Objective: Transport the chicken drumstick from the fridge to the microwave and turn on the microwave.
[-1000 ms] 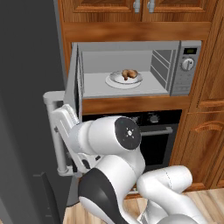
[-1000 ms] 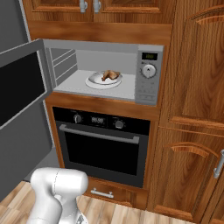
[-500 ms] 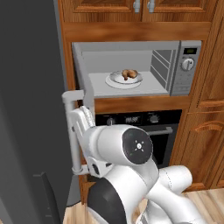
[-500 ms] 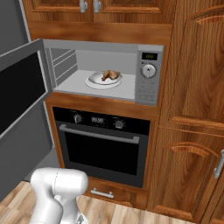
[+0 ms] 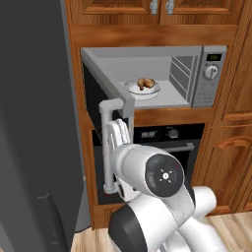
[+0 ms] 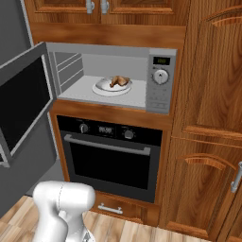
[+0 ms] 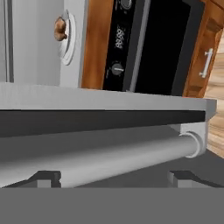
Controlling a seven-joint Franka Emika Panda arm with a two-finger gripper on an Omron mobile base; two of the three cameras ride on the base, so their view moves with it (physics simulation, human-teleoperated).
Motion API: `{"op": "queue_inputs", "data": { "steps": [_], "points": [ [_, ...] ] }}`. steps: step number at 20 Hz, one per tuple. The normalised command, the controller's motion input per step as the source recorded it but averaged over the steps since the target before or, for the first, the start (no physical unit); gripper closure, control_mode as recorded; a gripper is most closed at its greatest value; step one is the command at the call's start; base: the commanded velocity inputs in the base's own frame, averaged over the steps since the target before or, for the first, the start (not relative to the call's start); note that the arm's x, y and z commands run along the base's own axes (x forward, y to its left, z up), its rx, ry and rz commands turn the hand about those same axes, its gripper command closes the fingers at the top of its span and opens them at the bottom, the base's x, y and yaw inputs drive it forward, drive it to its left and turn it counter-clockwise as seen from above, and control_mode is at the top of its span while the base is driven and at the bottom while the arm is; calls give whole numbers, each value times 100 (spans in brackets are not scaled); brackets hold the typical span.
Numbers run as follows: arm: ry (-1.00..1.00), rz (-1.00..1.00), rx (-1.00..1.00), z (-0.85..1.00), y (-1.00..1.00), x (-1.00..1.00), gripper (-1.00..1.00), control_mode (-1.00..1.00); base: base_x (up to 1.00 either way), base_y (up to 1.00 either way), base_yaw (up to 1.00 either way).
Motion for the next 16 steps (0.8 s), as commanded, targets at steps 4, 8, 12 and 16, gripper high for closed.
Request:
{"op": "queue_inputs", "data": {
  "steps": [4,8,12,16],
  "points": [
    [0,-22,0,0,-59,10,-100,-100,0,0,0],
    [0,-21,0,0,-60,12,-100,-100,0,0,0],
    [0,-21,0,0,-60,13,-100,-100,0,0,0],
    [0,-21,0,0,-60,15,-100,-100,0,0,0]
  ]
}}
